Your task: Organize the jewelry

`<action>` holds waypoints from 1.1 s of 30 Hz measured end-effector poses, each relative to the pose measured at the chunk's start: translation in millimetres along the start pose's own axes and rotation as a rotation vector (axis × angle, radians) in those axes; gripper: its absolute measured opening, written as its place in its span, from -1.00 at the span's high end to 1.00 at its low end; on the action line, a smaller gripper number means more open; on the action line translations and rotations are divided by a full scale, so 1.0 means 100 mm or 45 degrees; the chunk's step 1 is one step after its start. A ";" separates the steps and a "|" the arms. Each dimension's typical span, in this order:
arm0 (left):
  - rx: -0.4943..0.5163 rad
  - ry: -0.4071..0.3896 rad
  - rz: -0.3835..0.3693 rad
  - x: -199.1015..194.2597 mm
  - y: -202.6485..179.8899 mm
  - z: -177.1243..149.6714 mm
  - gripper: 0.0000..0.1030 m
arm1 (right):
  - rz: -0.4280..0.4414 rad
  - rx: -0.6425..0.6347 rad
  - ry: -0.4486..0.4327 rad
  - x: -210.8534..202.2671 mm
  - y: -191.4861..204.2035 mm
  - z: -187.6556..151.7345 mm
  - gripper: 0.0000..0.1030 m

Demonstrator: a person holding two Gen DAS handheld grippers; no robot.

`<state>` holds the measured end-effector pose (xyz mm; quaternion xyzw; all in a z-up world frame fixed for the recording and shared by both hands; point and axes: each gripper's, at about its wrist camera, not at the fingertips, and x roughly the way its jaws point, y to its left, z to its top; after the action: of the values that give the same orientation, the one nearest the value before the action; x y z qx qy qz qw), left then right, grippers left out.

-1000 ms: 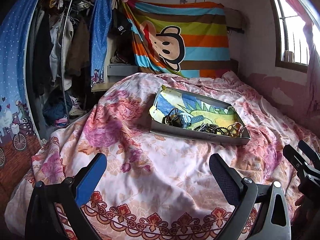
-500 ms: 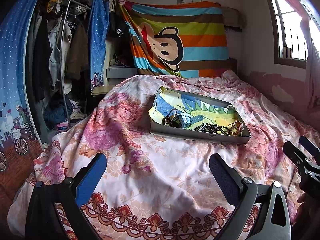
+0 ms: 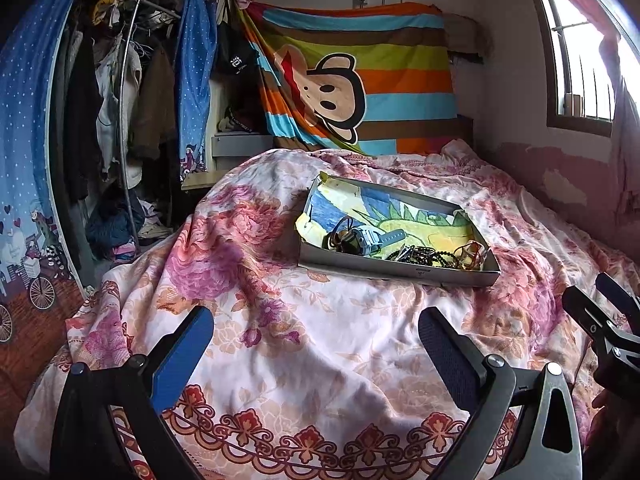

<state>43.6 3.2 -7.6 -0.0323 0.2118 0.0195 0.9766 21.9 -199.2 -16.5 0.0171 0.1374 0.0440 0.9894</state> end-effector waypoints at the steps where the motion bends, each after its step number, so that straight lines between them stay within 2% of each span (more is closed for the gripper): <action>1: 0.000 0.000 0.001 0.00 0.00 0.00 -1.00 | 0.000 -0.001 0.000 0.00 0.01 0.00 -0.97; 33: 0.001 0.001 0.001 0.00 -0.01 0.00 -1.00 | 0.006 -0.007 0.006 -0.03 0.04 -0.03 -0.97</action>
<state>43.5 2.2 -7.0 -0.0319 0.2124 0.0198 0.9765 18.2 -195.5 -18.9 0.0146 0.1397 0.0466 0.9890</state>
